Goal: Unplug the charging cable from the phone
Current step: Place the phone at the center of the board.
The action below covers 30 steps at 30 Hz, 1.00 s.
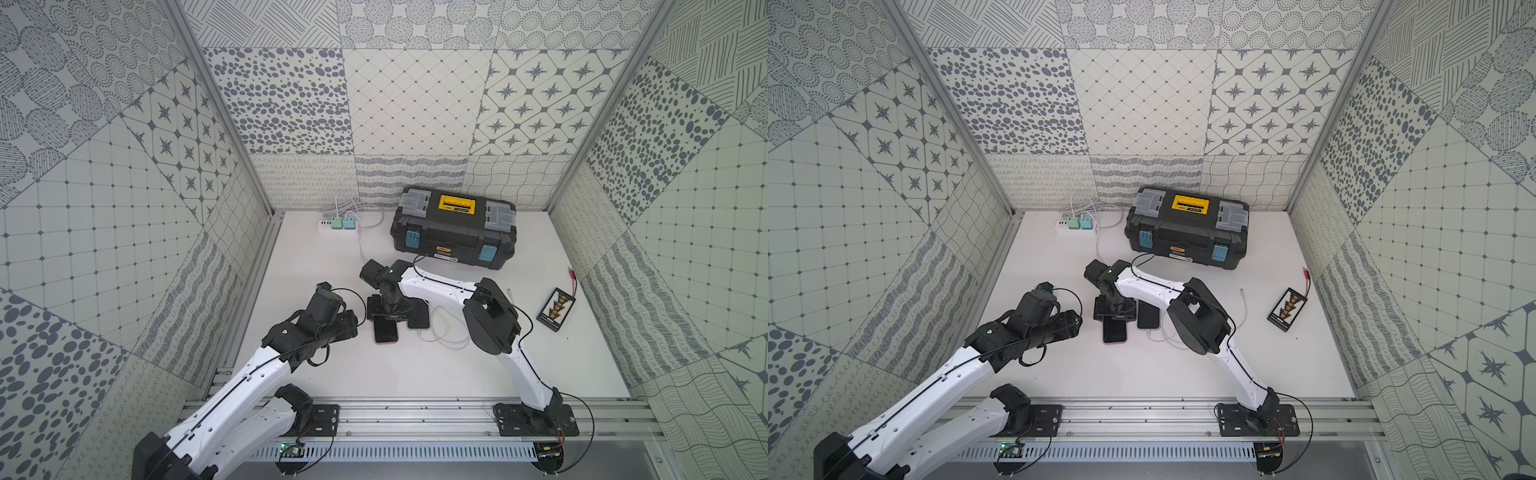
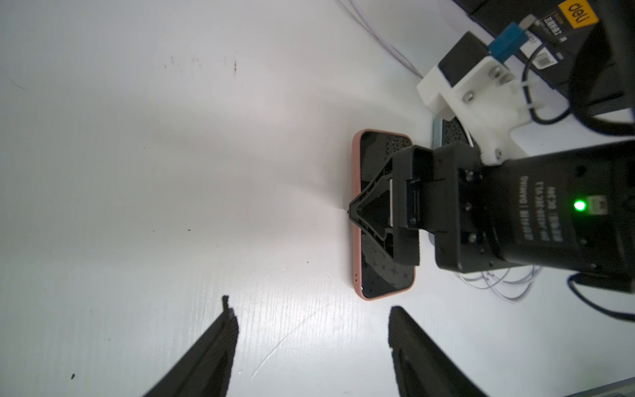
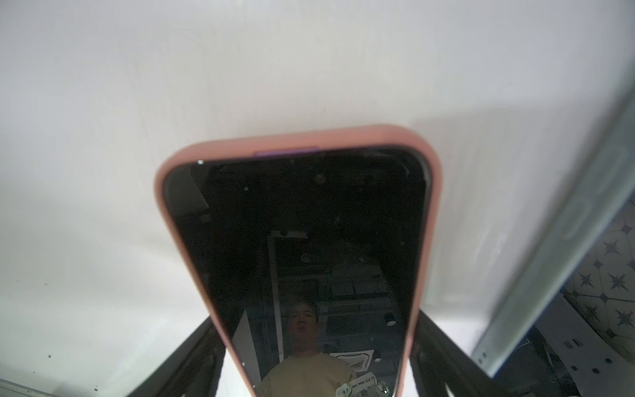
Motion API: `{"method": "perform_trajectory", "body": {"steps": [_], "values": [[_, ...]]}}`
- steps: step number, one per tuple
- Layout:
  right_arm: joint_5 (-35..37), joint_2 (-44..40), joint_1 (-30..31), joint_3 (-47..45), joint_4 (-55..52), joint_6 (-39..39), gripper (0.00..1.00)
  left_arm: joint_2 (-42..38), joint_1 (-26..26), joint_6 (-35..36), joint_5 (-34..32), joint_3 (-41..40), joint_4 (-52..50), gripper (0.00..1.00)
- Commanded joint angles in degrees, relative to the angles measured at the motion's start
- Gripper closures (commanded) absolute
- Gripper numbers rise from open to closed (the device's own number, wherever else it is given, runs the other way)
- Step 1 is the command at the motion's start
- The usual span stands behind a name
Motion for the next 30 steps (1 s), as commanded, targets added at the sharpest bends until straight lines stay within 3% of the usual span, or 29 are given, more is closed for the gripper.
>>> {"method": "perform_trajectory", "body": {"steps": [1,11,30], "values": [[-0.6,-0.3,-0.3,1.3,-0.2,0.1,0.14,0.4,0.4,0.0,-0.8,-0.1,0.5,0.29],[-1.2,-2.4,-0.9,-1.1,0.3,-0.4,0.12,0.9,0.5,0.1,-1.3,0.0,0.6,0.29],[-10.3,-5.4,-1.0,-5.1,5.2,-5.0,0.15,2.7,1.2,0.1,-0.9,0.9,1.4,0.3]]}}
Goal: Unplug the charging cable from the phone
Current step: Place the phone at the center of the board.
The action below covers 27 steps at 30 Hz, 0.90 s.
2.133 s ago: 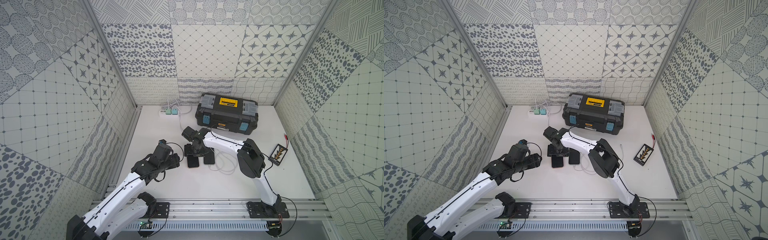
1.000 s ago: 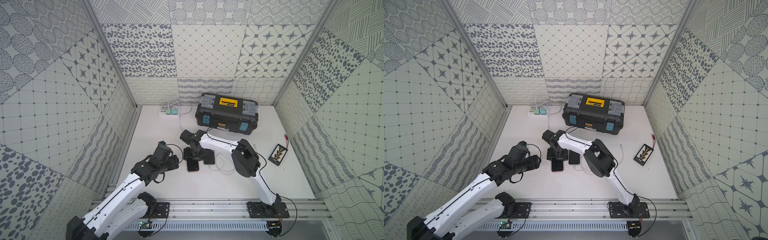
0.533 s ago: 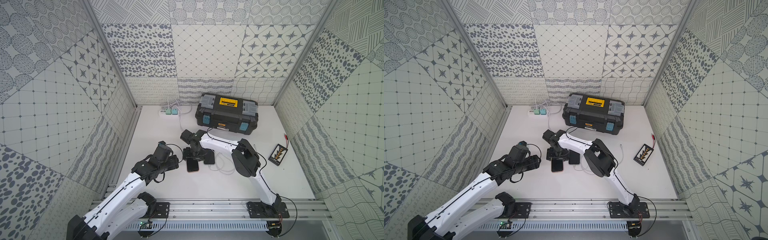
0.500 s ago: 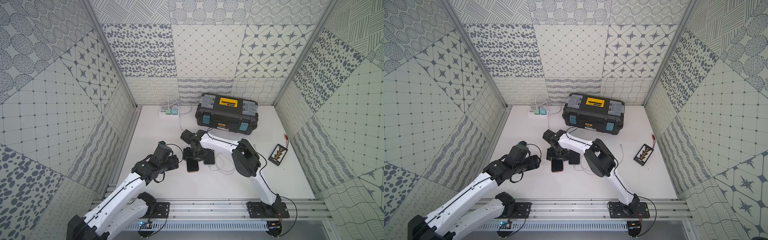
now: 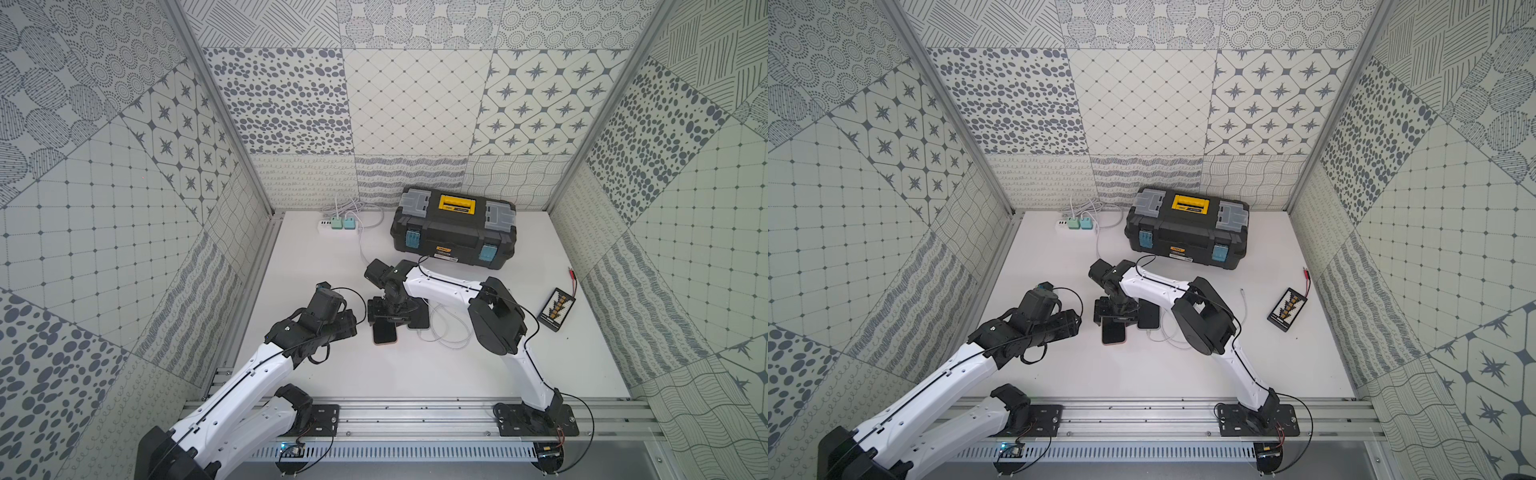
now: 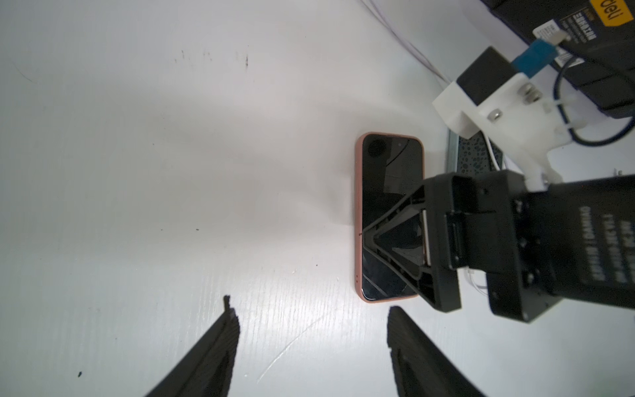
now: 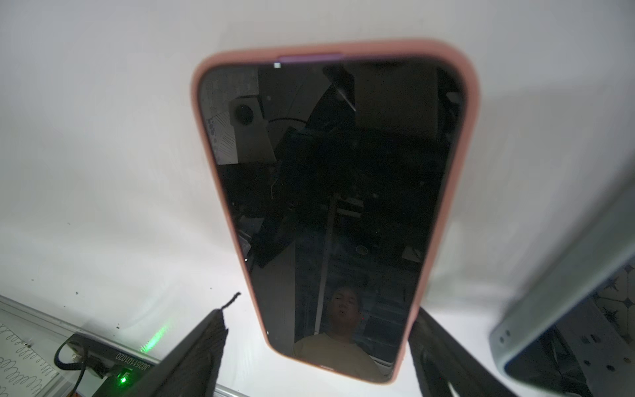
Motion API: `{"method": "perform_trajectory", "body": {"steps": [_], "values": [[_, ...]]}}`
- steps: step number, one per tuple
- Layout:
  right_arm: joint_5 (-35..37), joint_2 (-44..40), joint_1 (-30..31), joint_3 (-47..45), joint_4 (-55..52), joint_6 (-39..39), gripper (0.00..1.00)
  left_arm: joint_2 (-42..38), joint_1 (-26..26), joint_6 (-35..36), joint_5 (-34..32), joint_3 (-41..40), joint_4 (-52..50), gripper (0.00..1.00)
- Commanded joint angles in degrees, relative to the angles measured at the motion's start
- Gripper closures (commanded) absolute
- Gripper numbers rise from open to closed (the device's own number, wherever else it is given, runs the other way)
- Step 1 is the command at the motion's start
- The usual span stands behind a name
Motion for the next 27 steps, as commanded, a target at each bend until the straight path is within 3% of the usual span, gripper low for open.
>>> {"method": "perform_trajectory", "body": {"steps": [1,12,27], "values": [[-3.6,-2.5,-0.1,-0.7,3.6,-1.8,0.15,1.0,0.1,0.0,-0.7,1.0,1.4,0.3],[0.1,-8.2,-2.5,-4.7,4.7,-3.3,0.14,4.1,0.1,0.8,1.5,3.5,2.3,0.29],[8.0,-25.8,-14.1,-19.7,4.6,-7.0,0.14,17.9,-1.8,1.1,10.1,14.5,5.7,0.27]]}}
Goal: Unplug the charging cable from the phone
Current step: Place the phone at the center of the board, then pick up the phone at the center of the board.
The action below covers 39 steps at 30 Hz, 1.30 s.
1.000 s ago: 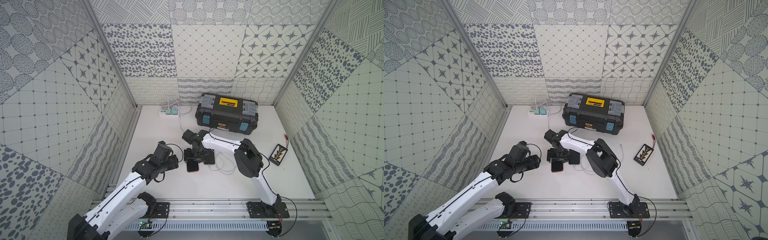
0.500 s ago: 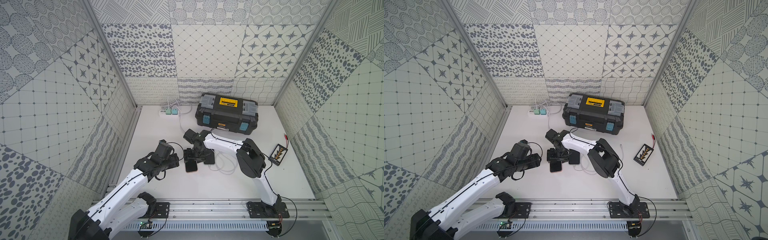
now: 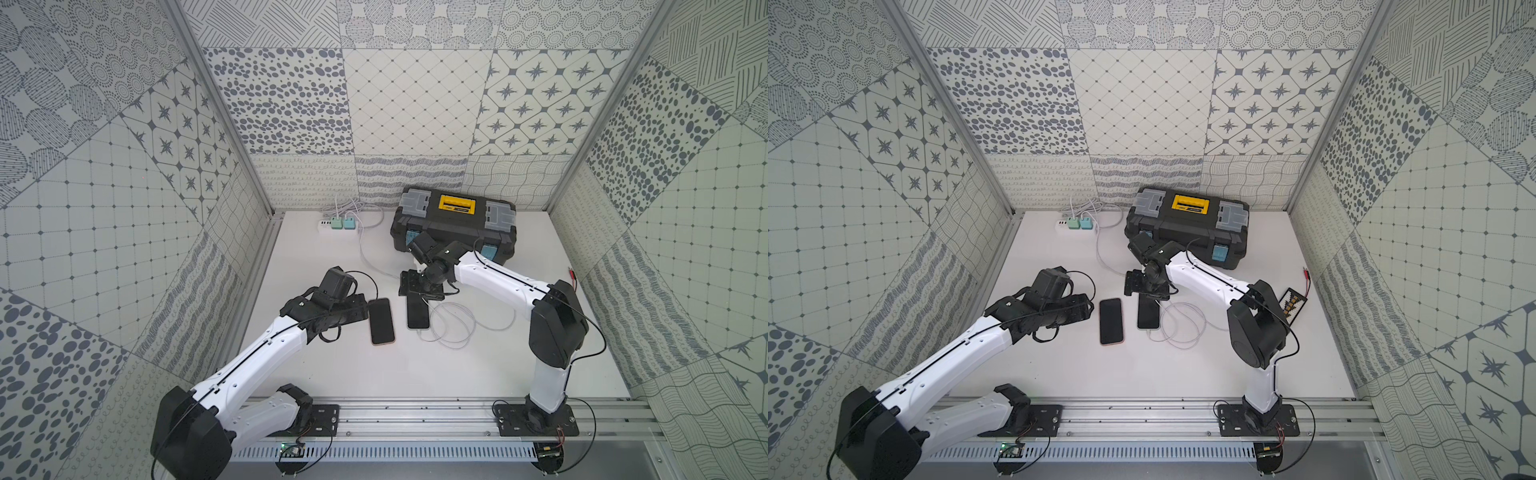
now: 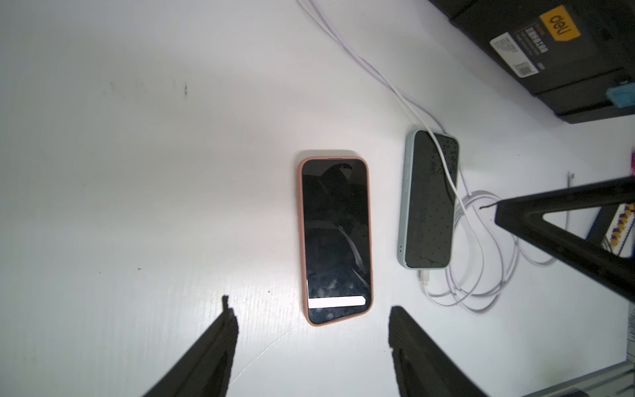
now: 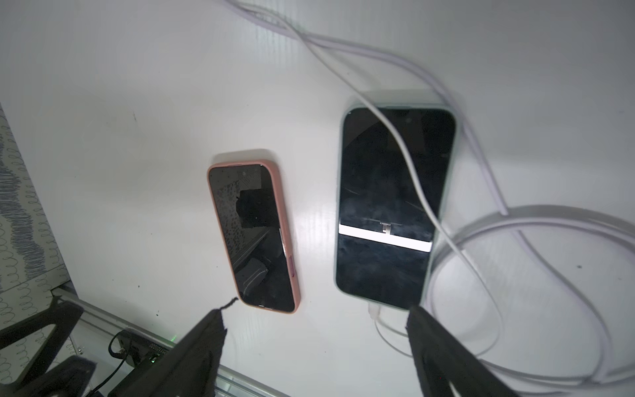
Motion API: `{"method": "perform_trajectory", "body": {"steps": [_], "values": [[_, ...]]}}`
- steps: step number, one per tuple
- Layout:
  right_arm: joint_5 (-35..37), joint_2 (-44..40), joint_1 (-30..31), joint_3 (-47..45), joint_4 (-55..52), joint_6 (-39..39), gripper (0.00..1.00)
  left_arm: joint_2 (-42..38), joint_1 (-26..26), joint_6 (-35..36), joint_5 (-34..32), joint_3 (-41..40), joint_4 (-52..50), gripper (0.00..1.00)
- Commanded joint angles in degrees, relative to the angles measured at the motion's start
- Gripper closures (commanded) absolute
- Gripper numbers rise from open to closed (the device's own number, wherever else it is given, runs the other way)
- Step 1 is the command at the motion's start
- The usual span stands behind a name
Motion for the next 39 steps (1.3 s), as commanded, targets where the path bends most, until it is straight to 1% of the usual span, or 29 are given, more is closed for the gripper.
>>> {"method": "perform_trajectory", "body": {"steps": [1,6,9,12,18,24,27,31,39], "values": [[3.2,-3.9,-2.6,-4.4,0.3,-1.9,0.15,5.9,-1.9,0.8,5.6,5.1,3.0,0.27],[5.7,-6.9,-5.8,-9.3,0.0,-4.6,0.18,13.9,-6.4,0.4,6.8,11.5,2.8,0.23],[7.2,-6.7,-6.2,-10.6,-0.4,-6.1,0.21,18.6,-8.9,0.0,7.5,14.8,2.5,0.22],[7.6,-6.5,-6.6,-11.8,-0.5,-7.1,0.22,23.4,-10.7,-0.3,8.8,18.2,1.2,0.21],[7.7,-9.1,-9.9,-15.0,-0.2,-7.3,0.21,33.1,-14.2,0.7,9.8,26.0,-3.7,0.18],[8.3,-15.5,-16.0,-20.3,0.6,-6.0,0.17,42.2,-17.1,1.7,8.9,34.5,-9.7,0.15],[7.7,-18.2,-18.1,-22.8,1.4,-5.6,0.17,45.6,-17.9,2.1,8.3,37.8,-12.6,0.14],[7.7,-20.3,-19.2,-25.1,1.9,-5.0,0.17,49.4,-18.5,2.3,7.6,41.5,-15.5,0.15],[7.2,-22.7,-19.6,-27.8,3.0,-4.4,0.17,51.8,-18.6,1.4,4.8,41.7,-16.4,0.2]]}}
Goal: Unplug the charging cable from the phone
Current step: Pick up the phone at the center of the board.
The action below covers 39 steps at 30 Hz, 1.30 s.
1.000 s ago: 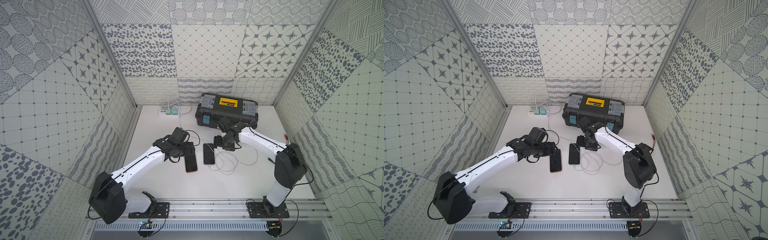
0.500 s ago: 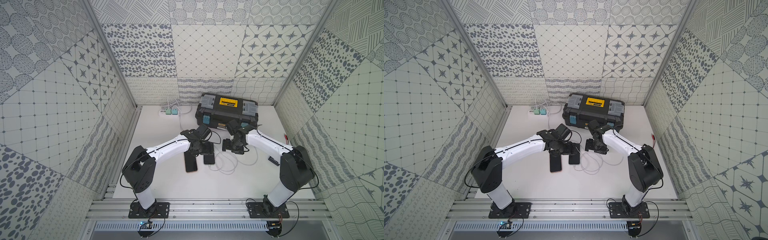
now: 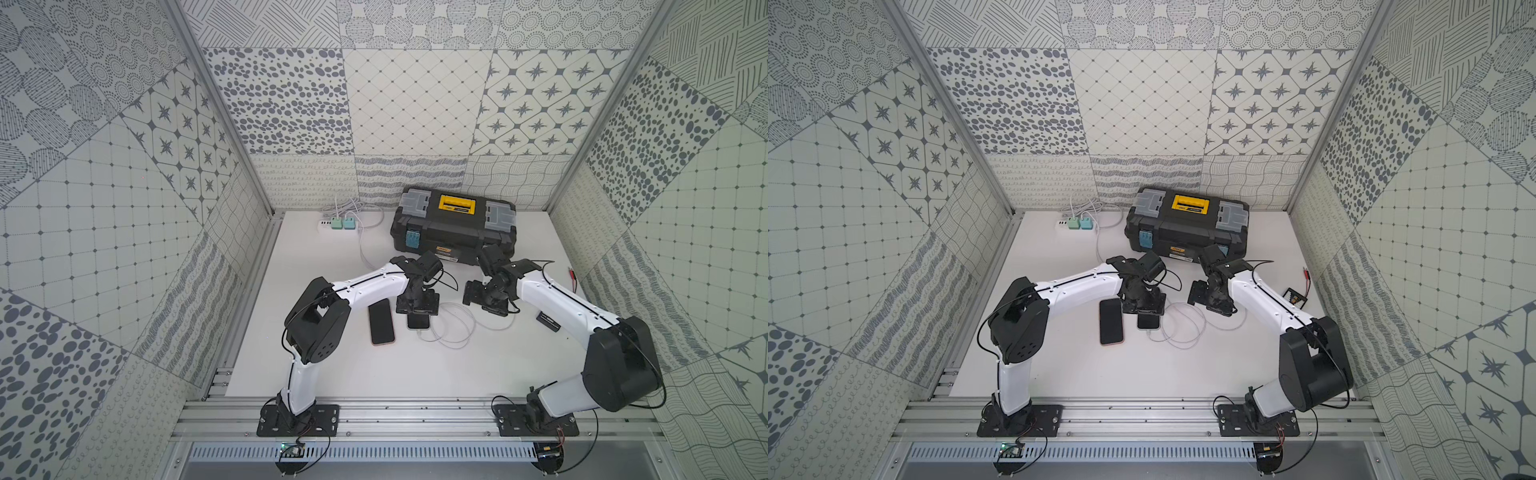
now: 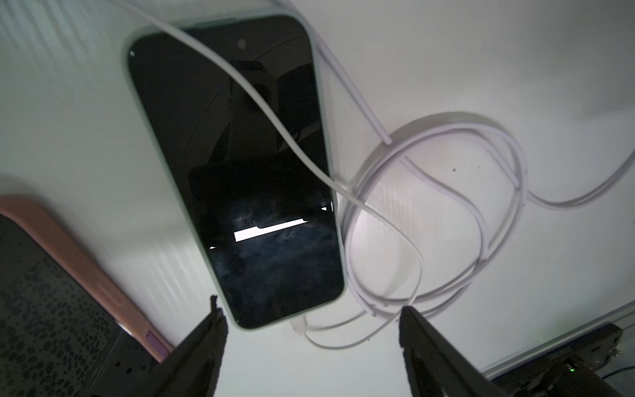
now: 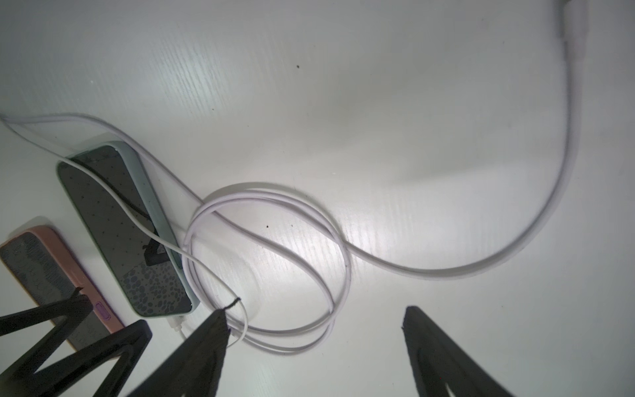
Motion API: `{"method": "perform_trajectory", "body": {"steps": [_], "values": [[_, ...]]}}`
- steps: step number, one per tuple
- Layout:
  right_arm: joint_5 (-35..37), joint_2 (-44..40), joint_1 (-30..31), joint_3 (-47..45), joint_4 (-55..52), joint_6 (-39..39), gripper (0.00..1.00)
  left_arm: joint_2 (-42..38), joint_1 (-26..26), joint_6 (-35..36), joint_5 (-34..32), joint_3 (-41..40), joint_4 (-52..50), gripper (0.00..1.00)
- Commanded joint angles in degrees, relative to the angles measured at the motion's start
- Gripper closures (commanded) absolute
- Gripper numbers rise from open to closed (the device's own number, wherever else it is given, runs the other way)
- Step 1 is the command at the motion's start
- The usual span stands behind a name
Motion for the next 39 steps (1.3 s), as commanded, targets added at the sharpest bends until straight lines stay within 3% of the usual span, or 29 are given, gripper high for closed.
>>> {"method": "perform_trajectory", "body": {"steps": [1,14,39], "values": [[-0.1,-2.1,-0.3,-0.8,1.9,0.7,0.16,1.8,-0.4,0.3,-2.3,1.1,-5.1,0.21],[-1.0,-2.9,-1.1,-2.0,2.6,0.6,0.16,4.6,-0.3,0.1,-4.2,2.4,-4.1,0.15],[-2.1,-3.9,-2.1,-2.1,3.1,0.8,0.17,8.6,0.0,1.2,-7.9,5.8,-3.9,0.15]]}}
